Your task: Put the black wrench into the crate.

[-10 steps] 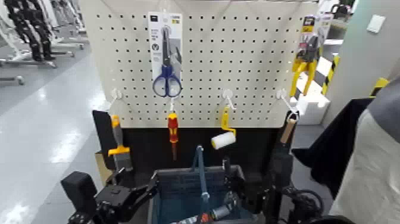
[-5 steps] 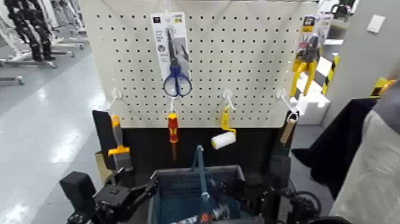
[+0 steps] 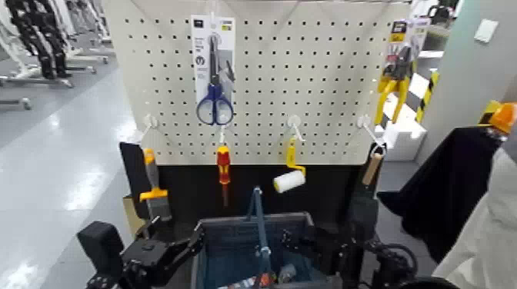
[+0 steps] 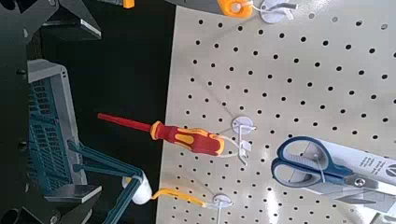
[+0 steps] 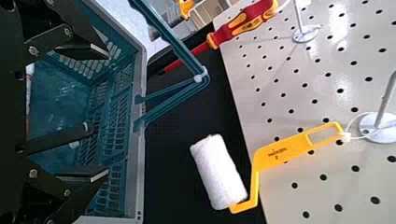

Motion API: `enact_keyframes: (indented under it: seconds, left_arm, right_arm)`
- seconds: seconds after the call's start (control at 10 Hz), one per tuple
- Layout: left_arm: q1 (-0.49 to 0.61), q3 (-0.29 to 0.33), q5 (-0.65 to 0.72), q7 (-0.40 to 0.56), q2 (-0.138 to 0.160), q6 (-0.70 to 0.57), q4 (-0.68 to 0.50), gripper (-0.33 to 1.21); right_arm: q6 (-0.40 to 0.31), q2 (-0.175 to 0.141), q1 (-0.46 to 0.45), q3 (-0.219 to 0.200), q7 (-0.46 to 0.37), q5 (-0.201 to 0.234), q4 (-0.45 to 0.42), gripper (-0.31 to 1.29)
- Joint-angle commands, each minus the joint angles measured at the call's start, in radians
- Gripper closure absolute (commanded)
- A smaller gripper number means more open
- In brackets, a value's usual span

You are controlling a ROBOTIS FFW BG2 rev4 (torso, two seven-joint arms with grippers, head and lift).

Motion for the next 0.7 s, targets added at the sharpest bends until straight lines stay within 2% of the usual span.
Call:
enact_keyframes:
  seconds: [0.1, 0.3, 0.4, 0.5, 0.6, 0.7]
  left_arm:
    - [0.000, 0.000, 0.001, 0.000, 0.001, 0.000, 0.000, 0.14]
    - [0.002, 0.002, 0.003, 0.000, -0.001, 0.000, 0.000, 0.14]
    - [0.002, 0.003, 0.003, 0.000, -0.001, 0.003, 0.000, 0.14]
    - [0.002, 0.003, 0.003, 0.000, -0.001, 0.003, 0.003, 0.14]
    - [0.002, 0.003, 0.003, 0.000, -0.001, 0.003, 0.005, 0.14]
    - [0.005, 0.005, 0.001, 0.000, -0.002, 0.003, 0.006, 0.14]
  right_arm:
    - [-0.086, -0.001, 0.023, 0.002, -0.008, 0.016, -0.024, 0.40]
    - [-0.270, 0.003, 0.084, 0.006, -0.034, 0.045, -0.050, 0.40]
    - [-0.339, 0.005, 0.123, 0.009, -0.051, 0.090, -0.086, 0.40]
    - [-0.421, 0.006, 0.169, 0.018, -0.101, 0.116, -0.104, 0.40]
    - [-0.517, 0.009, 0.216, 0.022, -0.133, 0.116, -0.103, 0.39]
    - [-0.560, 0.009, 0.264, 0.020, -0.179, 0.119, -0.110, 0.38]
